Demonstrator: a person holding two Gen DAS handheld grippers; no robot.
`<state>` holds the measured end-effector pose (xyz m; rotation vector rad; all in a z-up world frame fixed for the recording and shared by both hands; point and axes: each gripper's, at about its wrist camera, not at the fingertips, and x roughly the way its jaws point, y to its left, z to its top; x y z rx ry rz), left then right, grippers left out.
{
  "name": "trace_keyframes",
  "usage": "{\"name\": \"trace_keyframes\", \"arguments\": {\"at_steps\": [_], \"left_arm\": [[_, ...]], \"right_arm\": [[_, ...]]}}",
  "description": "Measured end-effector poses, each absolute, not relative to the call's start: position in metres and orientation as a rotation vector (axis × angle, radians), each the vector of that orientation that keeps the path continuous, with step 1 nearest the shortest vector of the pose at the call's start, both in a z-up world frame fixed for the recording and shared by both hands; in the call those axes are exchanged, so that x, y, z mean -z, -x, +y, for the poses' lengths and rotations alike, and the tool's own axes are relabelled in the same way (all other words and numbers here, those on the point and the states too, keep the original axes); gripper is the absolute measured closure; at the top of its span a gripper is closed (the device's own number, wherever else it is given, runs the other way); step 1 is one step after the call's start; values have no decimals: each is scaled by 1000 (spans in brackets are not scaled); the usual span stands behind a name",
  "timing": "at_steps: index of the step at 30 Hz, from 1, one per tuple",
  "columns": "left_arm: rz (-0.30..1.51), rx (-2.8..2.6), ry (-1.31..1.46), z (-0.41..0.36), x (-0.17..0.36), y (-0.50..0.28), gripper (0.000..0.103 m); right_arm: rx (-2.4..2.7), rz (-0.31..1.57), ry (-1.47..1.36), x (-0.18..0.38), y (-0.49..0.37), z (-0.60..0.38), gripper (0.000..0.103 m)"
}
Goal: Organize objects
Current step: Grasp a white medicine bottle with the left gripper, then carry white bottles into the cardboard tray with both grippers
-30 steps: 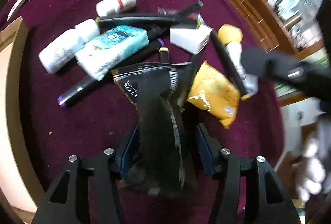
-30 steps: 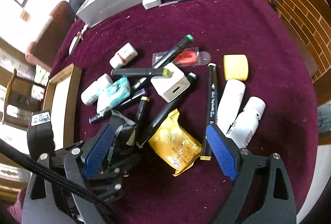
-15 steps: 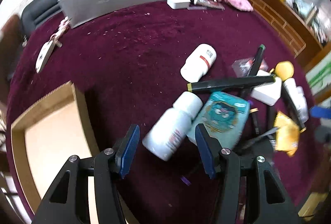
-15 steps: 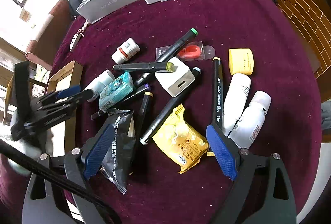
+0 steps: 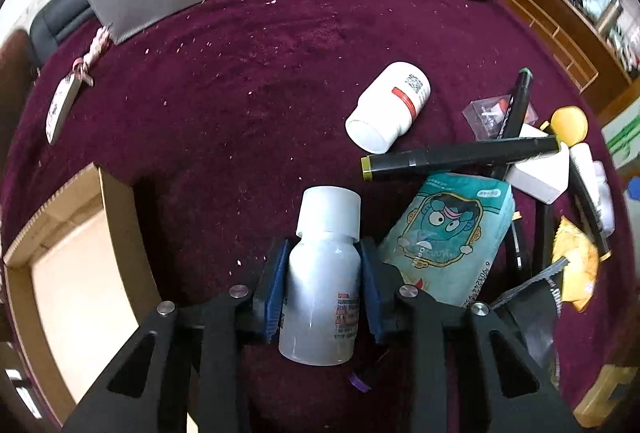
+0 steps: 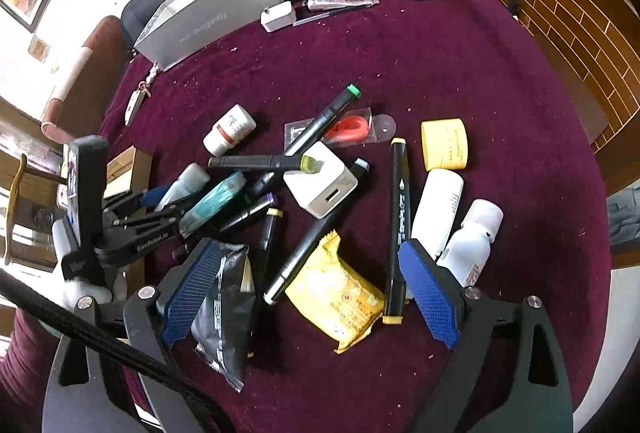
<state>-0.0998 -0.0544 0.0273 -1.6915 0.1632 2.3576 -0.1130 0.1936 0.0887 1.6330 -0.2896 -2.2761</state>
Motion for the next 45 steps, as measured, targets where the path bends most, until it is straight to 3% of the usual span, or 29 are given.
{"name": "trace_keyframes", "arguments": {"at_steps": [6,11,16,21,23,25,34,45], "left_arm": [[-108,-2358,1706,-80,-35,91,74],[-170,-2384,1630,-88,-60,68,74],[-254,-2375,1579,-90,-78,46,74],[-256,-2366,1572,-86,-80,40,74],[-271,-2363,1574,-85,-80,36,73],[-278,-2356,1583,-85,-78,34,73],[-297,-2348,1592,-87,-76,25,74],[-348,-2373,1539,-104,-85,7,74]], "right_arm": [[2297,-330,-1650,-86,124,202,11],[2334,-346,-1664,-87,129,222,12],[2442,-261,-1788,-77,137,245,50],[2430,-405,-1911,-58,131,273,50],[2405,-408,-1944,-51,127,272,55],[2397,-390,-1990,-41,125,271,69],[2406,-378,-2017,-21,126,267,71],[2298,-714,-1935,-35,99,290,71]]}}
